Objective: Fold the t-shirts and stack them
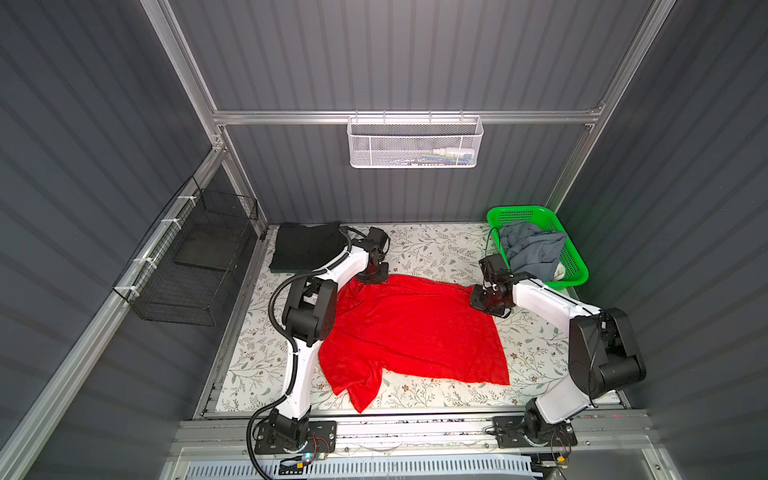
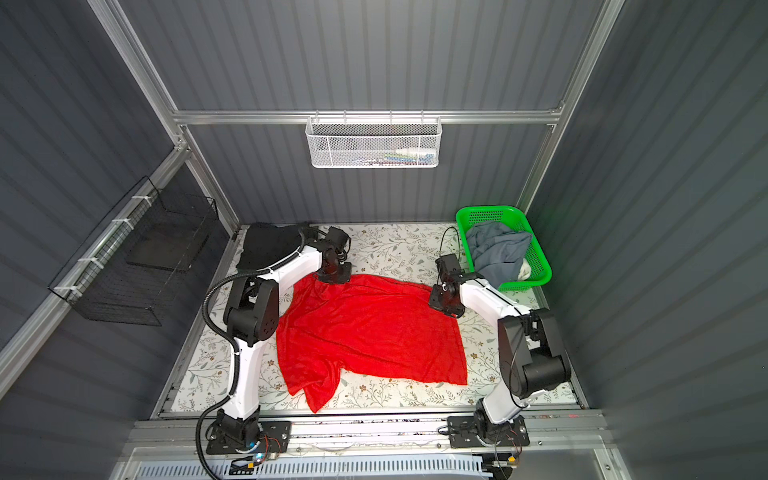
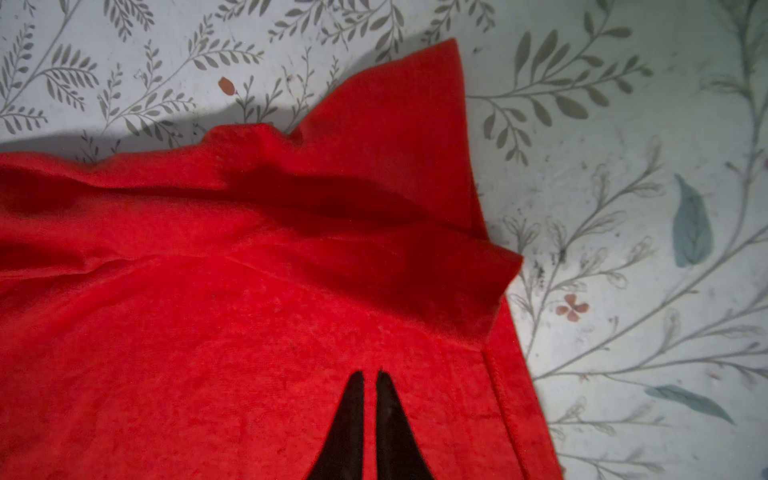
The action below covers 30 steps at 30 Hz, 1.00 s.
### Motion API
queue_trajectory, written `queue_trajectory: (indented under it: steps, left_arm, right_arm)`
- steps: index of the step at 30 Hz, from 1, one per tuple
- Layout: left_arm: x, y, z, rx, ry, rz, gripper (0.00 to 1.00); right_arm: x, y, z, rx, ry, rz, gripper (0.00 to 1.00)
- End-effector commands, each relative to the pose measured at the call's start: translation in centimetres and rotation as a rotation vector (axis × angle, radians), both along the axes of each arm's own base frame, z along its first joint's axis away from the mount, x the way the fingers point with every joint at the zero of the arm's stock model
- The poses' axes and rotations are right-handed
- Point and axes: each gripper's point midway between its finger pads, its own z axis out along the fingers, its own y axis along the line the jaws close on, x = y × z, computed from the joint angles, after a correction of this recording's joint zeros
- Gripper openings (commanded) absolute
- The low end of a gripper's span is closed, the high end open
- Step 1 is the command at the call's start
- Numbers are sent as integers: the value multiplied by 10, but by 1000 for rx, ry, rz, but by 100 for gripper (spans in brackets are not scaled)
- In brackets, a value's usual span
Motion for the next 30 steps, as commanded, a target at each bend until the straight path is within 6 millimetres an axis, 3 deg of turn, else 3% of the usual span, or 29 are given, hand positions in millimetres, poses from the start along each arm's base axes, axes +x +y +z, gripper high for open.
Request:
queue_trajectory:
  steps: [1,11,18,24,30]
  left_arm:
    - [-1,6,34,-24,-80,33,5]
    - [-30,27,59,-87,-188,118,0]
    - [-76,23,57,-169,-244,61,0]
    - [-112,48,44,-144,-279,87,0]
    - [-135,87,51,-79,-376,180,0]
  right_arm:
    - [-5,-3,-7,-15,22,9,11]
    - [-4,-2,-2,-15,19,25,11]
    - [-1,1,-1,-10,22,41,11]
    - [1,-1,-1,-22,27,42,11]
    - [2,-4,-2,-46,39,40,11]
